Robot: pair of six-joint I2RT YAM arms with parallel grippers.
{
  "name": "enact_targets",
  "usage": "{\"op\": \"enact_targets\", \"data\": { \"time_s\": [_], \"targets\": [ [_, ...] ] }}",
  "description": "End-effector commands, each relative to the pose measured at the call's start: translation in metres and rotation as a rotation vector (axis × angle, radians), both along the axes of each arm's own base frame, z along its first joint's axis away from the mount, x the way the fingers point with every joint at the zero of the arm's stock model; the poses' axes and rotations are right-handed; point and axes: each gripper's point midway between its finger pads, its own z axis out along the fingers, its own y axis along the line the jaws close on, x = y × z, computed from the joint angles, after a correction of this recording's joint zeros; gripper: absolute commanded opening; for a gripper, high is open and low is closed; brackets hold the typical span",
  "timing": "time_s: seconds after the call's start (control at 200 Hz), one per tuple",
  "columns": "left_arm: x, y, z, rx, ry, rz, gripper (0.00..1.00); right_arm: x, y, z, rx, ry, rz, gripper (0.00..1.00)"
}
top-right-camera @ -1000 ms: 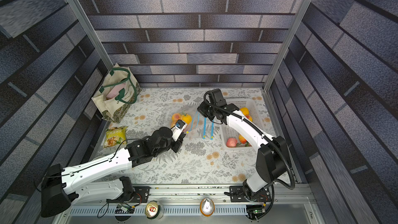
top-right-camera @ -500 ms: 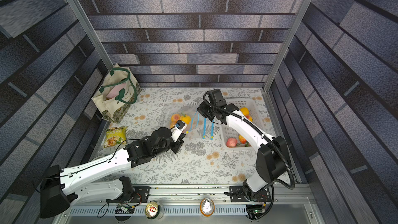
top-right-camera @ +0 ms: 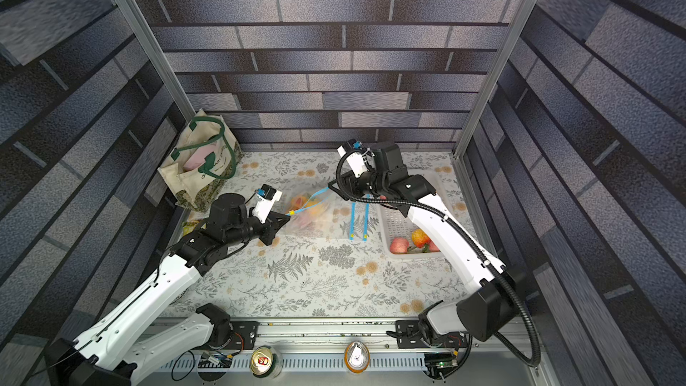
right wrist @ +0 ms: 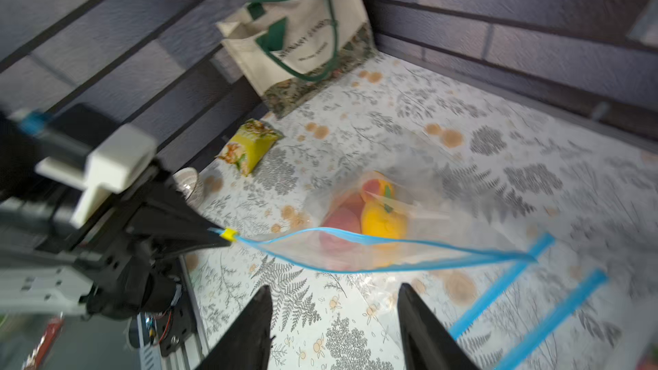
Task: Place the peach in a zip-top bag and seal the zipper
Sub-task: Zip the zipper on the zipper food storage bag.
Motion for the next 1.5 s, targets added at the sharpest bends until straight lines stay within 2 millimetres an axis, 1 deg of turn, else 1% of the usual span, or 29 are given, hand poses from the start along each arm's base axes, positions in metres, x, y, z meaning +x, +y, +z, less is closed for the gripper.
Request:
{"op": "enact_targets", "data": {
  "time_s": [0.0, 0.035, 0.07, 0.13, 0.175, 0.306, 0.386, 0.541, 0.616, 0.772, 0.882, 0.992, 1.072, 1.263, 1.333, 1.493],
  "targets": [
    [-0.024, -0.005, 0.024, -0.049, 0.055, -0.199, 0.0, -0.043, 0.037, 0.015, 0.059, -0.234, 0.434, 0.56],
    [-0.024, -0.004, 0.031, -0.06, 0.056, -0.216, 0.0, -0.051, 0.045, 0.013, 0.047, -0.241, 0.508, 0.55],
    [-0.023, -0.003, 0.037, -0.067, 0.046, -0.228, 0.0, -0.055, 0.054, 0.009, 0.027, -0.244, 0.557, 0.53],
    [-0.02, -0.003, 0.044, -0.069, 0.025, -0.235, 0.0, -0.065, 0.066, 0.001, -0.002, -0.254, 0.641, 0.52],
    [-0.019, -0.003, 0.046, -0.07, 0.018, -0.241, 0.0, -0.067, 0.073, -0.001, -0.002, -0.255, 0.668, 0.51],
    [-0.018, -0.006, 0.046, -0.077, 0.032, -0.259, 0.0, -0.071, 0.085, -0.007, 0.005, -0.317, 0.714, 0.5],
    [-0.019, -0.006, 0.045, -0.071, 0.029, -0.261, 0.0, -0.077, 0.09, -0.01, 0.002, -0.339, 0.751, 0.49],
    [-0.017, -0.005, 0.042, -0.06, 0.024, -0.252, 0.0, -0.081, 0.093, -0.019, -0.035, -0.311, 0.813, 0.45],
    [-0.018, -0.007, 0.042, -0.057, 0.023, -0.256, 0.0, -0.077, 0.098, -0.025, -0.049, -0.284, 0.821, 0.41],
    [-0.022, -0.01, 0.04, -0.045, 0.021, -0.27, 0.0, -0.066, 0.107, -0.031, -0.06, -0.275, 0.797, 0.41],
    [-0.022, -0.01, 0.04, -0.043, 0.015, -0.267, 0.0, -0.064, 0.109, -0.036, -0.07, -0.262, 0.803, 0.41],
    [-0.022, -0.01, 0.043, -0.045, 0.004, -0.265, 0.0, -0.065, 0.109, -0.041, -0.079, -0.245, 0.815, 0.37],
    [-0.021, -0.009, 0.043, -0.046, 0.001, -0.262, 0.0, -0.064, 0.11, -0.044, -0.087, -0.242, 0.815, 0.31],
    [-0.02, -0.007, 0.04, -0.034, 0.004, -0.249, 0.0, -0.062, 0.108, -0.046, -0.112, -0.25, 0.805, 0.24],
    [-0.021, -0.007, 0.039, -0.032, 0.005, -0.246, 0.0, -0.061, 0.106, -0.048, -0.126, -0.249, 0.804, 0.24],
    [-0.021, -0.007, 0.04, -0.037, 0.003, -0.245, 0.0, -0.057, 0.104, -0.049, -0.123, -0.225, 0.791, 0.29]
  ]
}}
